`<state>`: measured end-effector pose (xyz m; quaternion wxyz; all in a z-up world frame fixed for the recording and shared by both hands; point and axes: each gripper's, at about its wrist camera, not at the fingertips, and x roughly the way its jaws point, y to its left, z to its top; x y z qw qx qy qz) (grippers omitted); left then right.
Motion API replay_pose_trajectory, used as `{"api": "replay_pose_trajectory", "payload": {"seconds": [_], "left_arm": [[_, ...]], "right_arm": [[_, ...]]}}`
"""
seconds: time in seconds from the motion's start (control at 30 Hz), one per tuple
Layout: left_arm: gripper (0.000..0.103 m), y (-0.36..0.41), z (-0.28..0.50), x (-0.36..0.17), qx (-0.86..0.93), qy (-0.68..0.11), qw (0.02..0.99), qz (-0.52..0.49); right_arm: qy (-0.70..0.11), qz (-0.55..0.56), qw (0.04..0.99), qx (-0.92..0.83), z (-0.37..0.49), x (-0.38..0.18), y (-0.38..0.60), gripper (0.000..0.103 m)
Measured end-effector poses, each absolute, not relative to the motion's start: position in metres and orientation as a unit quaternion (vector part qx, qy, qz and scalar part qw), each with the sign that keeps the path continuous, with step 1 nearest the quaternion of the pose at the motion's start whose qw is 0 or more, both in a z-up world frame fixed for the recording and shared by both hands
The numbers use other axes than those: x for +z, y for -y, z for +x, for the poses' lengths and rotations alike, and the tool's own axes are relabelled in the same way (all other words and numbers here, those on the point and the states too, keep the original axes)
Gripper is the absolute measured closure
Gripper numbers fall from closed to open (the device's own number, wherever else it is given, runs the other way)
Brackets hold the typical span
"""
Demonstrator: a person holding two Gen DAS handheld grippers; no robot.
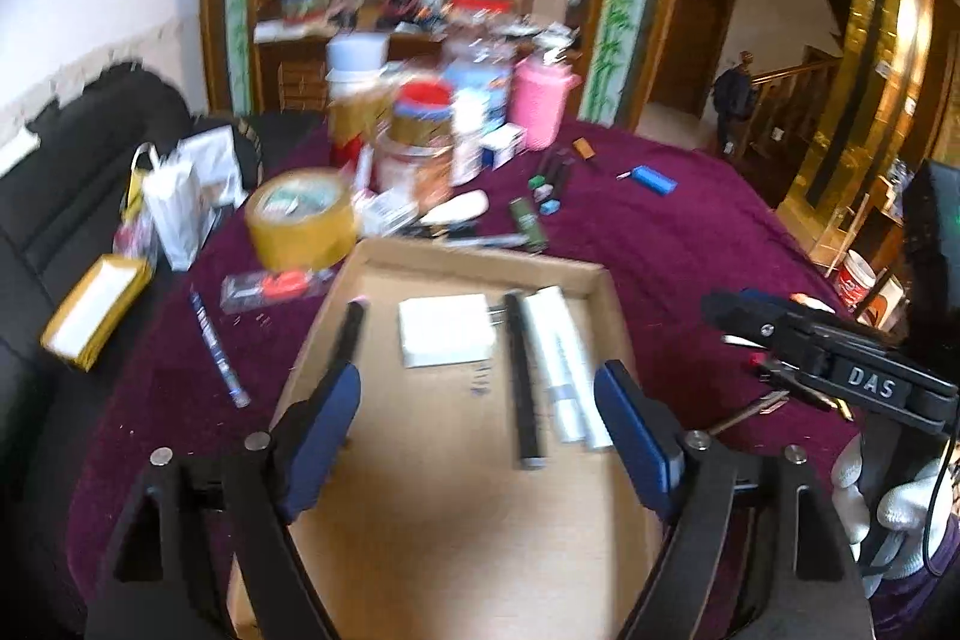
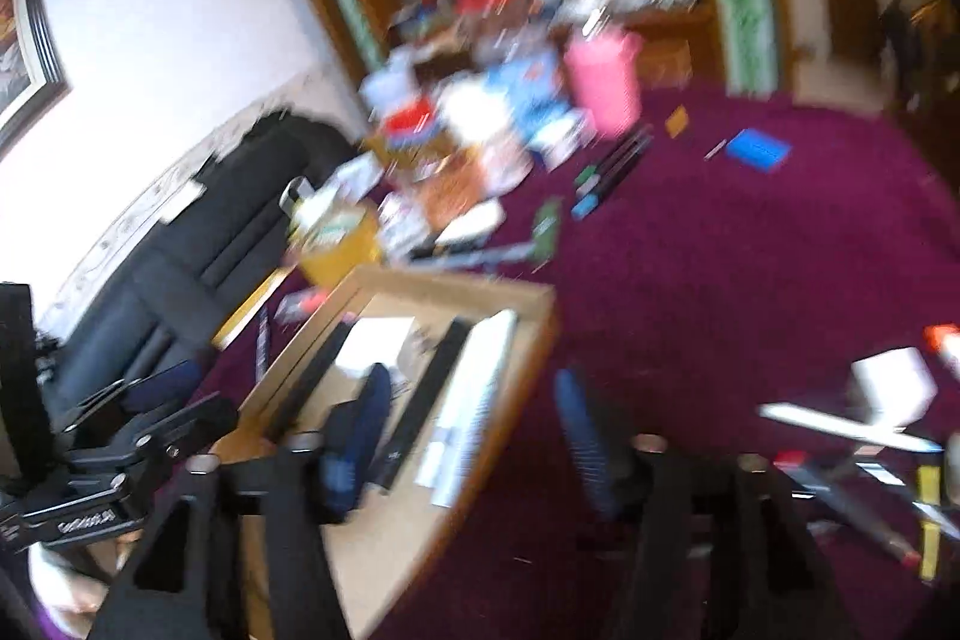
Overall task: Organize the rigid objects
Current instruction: 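Close the right tool on a black red-ended marker in the pile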
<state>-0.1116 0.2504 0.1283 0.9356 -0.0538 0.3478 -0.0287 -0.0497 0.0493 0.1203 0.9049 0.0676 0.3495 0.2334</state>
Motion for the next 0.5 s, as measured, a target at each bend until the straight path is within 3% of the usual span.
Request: {"api": "replay_pose_trajectory", "payload": {"seconds": [0.13, 0.5], "left_arm": [[0.015, -0.203, -0.127, 0.140, -0.020, -0.332, 0.943, -0.024], [0.012, -0.104, -0.155, 0.141, -0.021, -0.314, 0.949, 0.035]], "right_arm": [[-0.305, 0.064, 0.931, 0.188, -0.082, 0.132, -0.010, 0.016], [-0.313, 0.137, 0.933, 0.112, -0.119, 0.097, 0.103, 0.016]]}}
